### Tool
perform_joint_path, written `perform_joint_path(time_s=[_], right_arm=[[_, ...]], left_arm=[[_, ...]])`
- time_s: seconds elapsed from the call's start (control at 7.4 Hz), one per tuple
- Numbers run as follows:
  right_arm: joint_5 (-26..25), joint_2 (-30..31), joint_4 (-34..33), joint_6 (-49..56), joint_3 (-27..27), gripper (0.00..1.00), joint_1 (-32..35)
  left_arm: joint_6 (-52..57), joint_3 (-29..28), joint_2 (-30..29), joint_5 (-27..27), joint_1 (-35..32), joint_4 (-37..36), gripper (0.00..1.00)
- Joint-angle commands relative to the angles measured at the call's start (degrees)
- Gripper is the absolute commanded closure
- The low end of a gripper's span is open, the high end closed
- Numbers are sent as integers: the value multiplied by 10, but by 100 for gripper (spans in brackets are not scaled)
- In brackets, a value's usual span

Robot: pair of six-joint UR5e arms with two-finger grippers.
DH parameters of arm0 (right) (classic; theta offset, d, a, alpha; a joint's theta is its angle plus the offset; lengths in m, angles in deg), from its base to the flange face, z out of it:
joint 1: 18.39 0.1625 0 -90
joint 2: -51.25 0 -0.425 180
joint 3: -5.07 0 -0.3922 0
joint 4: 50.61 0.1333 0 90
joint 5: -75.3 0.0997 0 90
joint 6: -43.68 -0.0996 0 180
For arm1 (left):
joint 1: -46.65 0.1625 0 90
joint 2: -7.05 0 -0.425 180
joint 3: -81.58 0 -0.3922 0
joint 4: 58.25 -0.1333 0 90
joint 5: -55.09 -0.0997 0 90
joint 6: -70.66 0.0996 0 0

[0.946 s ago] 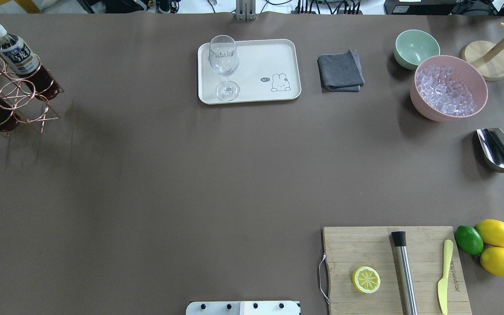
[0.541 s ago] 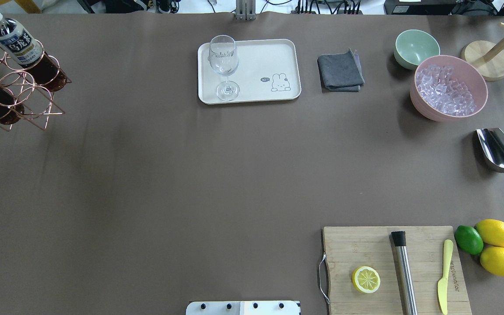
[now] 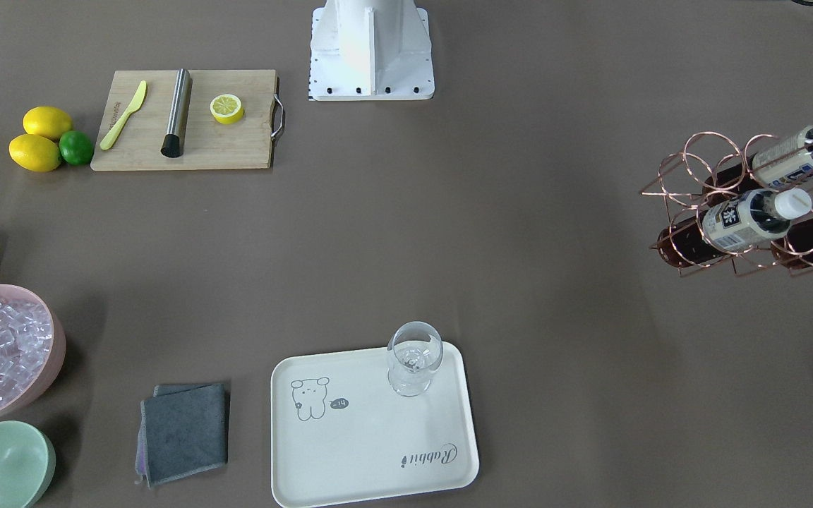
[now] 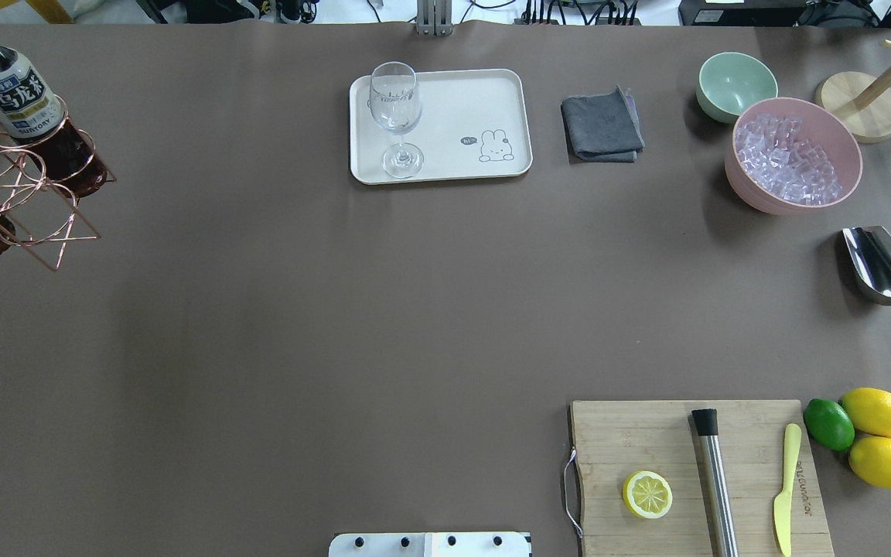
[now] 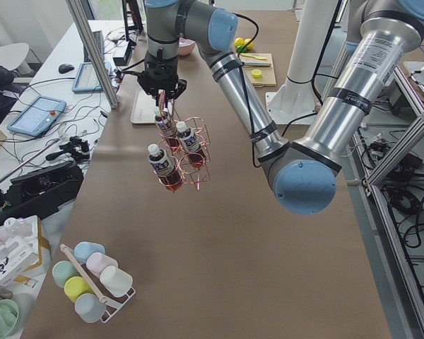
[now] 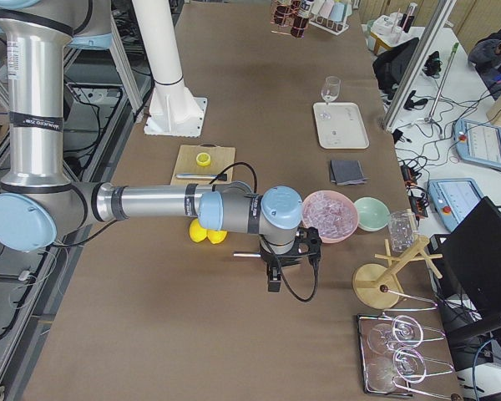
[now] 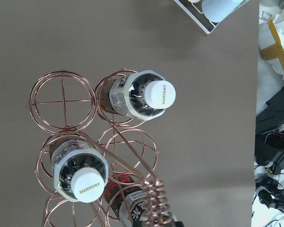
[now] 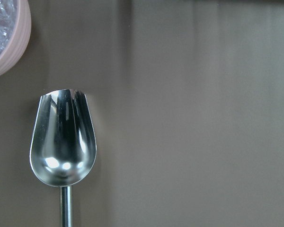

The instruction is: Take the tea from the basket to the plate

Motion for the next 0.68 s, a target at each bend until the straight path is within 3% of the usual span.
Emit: perform_joint_path(time_s=[0.0, 0.41, 0.54], right_arm=[[0, 5, 0, 0, 7, 0, 0], [0, 6, 0, 0, 12, 0, 0], [-1, 9, 0, 0, 11, 0, 0]], left_arm=[[-15, 18, 6, 6, 4, -2, 100], [-23, 39, 8, 10, 26, -2, 100], [-60, 51, 0, 6, 68, -2, 100]])
